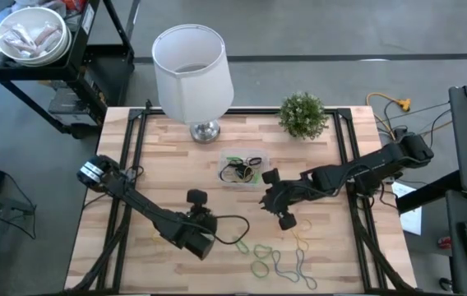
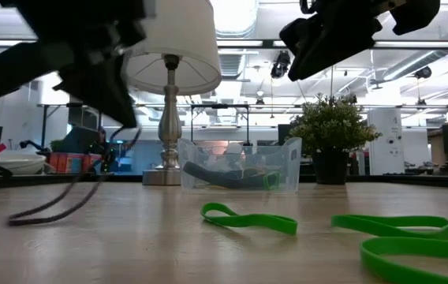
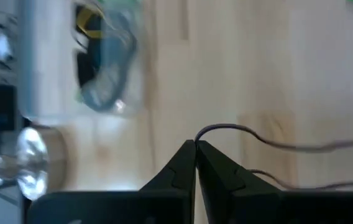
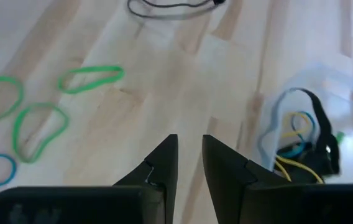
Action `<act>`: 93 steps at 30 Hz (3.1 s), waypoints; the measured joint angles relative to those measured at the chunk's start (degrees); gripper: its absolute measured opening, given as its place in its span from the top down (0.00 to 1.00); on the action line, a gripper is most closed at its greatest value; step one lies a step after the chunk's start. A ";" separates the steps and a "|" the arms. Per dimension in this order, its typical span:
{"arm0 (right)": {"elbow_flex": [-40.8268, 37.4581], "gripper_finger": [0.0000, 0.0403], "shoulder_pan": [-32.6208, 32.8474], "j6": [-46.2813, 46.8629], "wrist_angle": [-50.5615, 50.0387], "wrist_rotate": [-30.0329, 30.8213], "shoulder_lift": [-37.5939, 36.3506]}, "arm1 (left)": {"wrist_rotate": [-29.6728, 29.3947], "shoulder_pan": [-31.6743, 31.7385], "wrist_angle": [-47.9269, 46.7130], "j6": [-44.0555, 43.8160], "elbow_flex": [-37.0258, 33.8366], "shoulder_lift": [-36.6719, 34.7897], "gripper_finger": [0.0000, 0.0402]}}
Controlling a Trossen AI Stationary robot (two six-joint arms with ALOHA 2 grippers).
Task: Pick and place rubber bands into bin
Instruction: Put the purple rubber band into the transparent bin, then put the green rubber band into the transparent bin
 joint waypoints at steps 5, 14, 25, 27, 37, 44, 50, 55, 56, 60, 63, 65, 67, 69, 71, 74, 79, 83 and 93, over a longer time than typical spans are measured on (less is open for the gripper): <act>0.00 0.83 0.35 1.92 -1.58 2.06 -1.05 | -6.64 0.11 0.22 5.28 2.61 -0.04 1.00; -0.54 0.83 1.36 3.31 -2.95 1.96 -1.38 | -13.09 4.56 0.33 17.32 7.84 -0.50 1.00; -0.66 0.83 1.49 3.31 -3.48 1.86 -1.36 | -13.68 15.41 7.44 34.06 12.74 -4.15 1.00; -0.66 0.83 1.49 3.32 -3.69 1.86 -1.36 | -13.55 18.03 9.82 36.73 12.77 -4.76 1.00; -1.07 0.83 1.50 4.80 -4.34 1.86 -1.36 | 2.48 30.22 14.16 39.98 12.27 -4.78 1.00; -1.09 0.83 1.51 6.59 -4.29 1.84 -1.36 | 11.80 34.44 15.78 39.91 9.34 -4.70 1.00; -1.09 0.83 1.51 6.75 -4.24 1.85 -1.36 | 20.52 36.82 16.02 39.91 6.32 -4.72 1.00; -1.09 0.83 1.50 6.75 -4.24 1.84 -1.36 | 23.33 38.02 19.20 40.23 3.95 -4.70 0.97; -1.09 0.83 1.50 6.72 -4.24 1.85 -1.36 | 23.31 38.14 19.47 40.31 3.76 -4.70 0.95; -1.18 0.83 1.49 6.42 -4.22 1.85 -1.36 | 23.26 38.42 21.10 40.39 3.23 -4.70 0.84; -1.55 0.83 1.49 6.40 -4.10 1.84 -1.32 | 23.33 38.36 21.36 39.94 3.23 -4.70 0.77; -2.25 0.83 1.49 7.02 -3.99 1.84 -1.32 | 23.33 38.30 21.45 38.51 3.43 -4.70 0.73; -3.47 0.83 1.49 7.75 -3.03 1.75 -1.32 | 23.31 37.85 20.24 36.96 3.43 -4.72 0.71; -5.20 0.83 1.49 7.68 -1.00 1.48 -1.32 | 23.29 37.07 18.03 35.73 3.36 -4.99 0.70; -7.16 0.83 1.49 7.44 1.66 -0.13 -1.32 | 23.29 35.73 16.29 34.78 3.25 -5.39 0.70; -10.60 0.83 1.48 6.92 6.80 -6.56 -1.30 | 23.30 32.60 14.42 33.87 2.97 -5.78 0.70; -15.30 0.83 1.51 6.12 16.47 -16.61 -0.89 | 22.34 25.60 14.40 31.89 2.93 -6.50 0.70; -17.20 0.83 1.73 6.22 23.40 -17.52 0.93 | 18.55 19.26 14.47 27.96 2.55 -6.78 0.70; -14.96 0.83 2.06 8.10 28.55 -21.22 11.24 | 4.41 4.17 17.89 21.43 -4.98 -9.56 0.70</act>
